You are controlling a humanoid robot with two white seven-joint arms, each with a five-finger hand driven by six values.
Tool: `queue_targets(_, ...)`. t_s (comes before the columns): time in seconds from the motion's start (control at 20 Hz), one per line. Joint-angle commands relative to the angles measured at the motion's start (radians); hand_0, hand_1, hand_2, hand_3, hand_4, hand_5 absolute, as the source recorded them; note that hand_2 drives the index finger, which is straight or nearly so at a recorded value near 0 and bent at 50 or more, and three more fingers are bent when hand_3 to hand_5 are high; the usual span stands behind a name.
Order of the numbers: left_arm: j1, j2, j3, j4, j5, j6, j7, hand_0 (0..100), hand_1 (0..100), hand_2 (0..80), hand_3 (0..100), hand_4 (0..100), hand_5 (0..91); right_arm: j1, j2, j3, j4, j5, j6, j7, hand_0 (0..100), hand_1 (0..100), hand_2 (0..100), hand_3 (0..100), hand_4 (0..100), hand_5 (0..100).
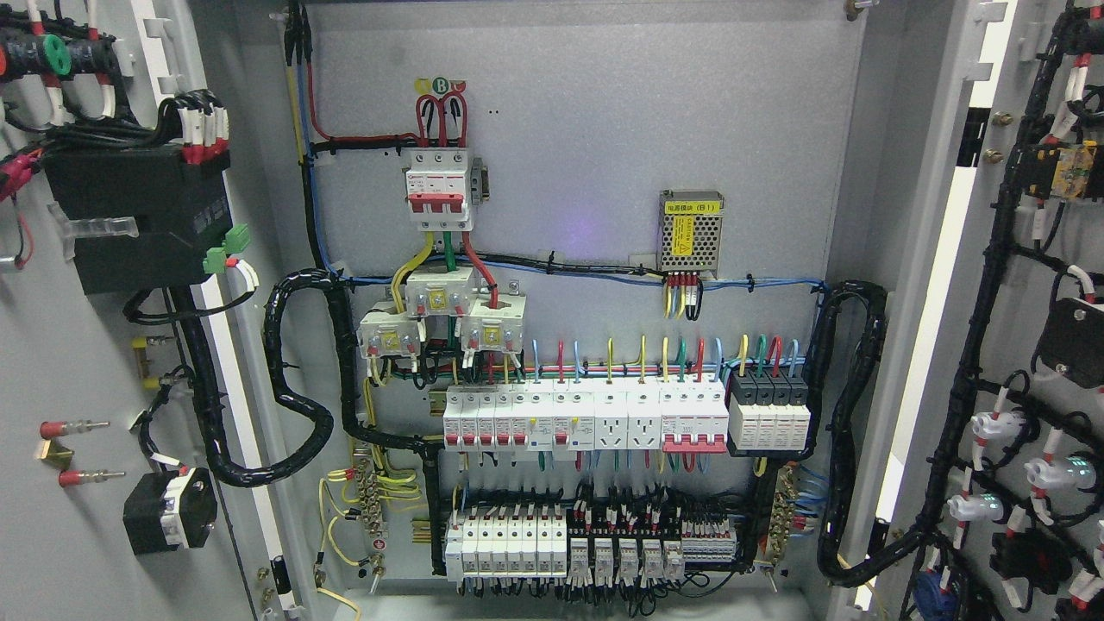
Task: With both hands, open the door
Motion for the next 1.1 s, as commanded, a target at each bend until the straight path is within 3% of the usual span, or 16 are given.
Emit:
queue_targets(0.0,0.001,0.0,0.0,0.0,0.0,0.0,0.001,0,0,0.0,0,0,0.0,0.02,0.013,-0.034,0.087,0.006,-0.017,-0.002,38,0,0,0,0,0)
queue_targets(0.15,0.0,0.0,0.0,0.0,0.0,0.0,0.001,0,0,0.0,0,0,0.0,0.046,0.011,-0.125,0.105,0.005,-0.068,-0.002,38,0,0,0,0,0)
queue_targets(0.25,0.0,0.0,0.0,0.0,0.0,0.0,0.001,0,0,0.0,0,0,0.0,0.057,0.008,-0.142,0.107,0.005,-0.097,-0.002,38,0,0,0,0,0)
queue_targets(0.45,0.001,0.0,0.0,0.0,0.0,0.0,0.001,0,0,0.0,0,0,0.0,0.115,-0.065,-0.145,0.096,0.005,-0.166,-0.005,38,0,0,0,0,0)
queue_targets(0.6,0.001,0.0,0.0,0.0,0.0,0.0,0.001,0,0,0.0,0,0,0.0,0.185,-0.11,-0.179,0.092,0.008,-0.272,-0.057,38,0,0,0,0,0)
queue_targets(0.75,0.001,0.0,0.0,0.0,0.0,0.0,0.001,0,0,0.0,0,0,0.0,0.257,-0.17,-0.22,0.078,-0.001,-0.289,-0.057,38,0,0,0,0,0)
queue_targets(1.05,0.0,0.0,0.0,0.0,0.0,0.0,0.001,0,0,0.0,0,0,0.0,0.401,-0.256,-0.232,0.075,0.0,-0.552,-0.086,38,0,0,0,0,0)
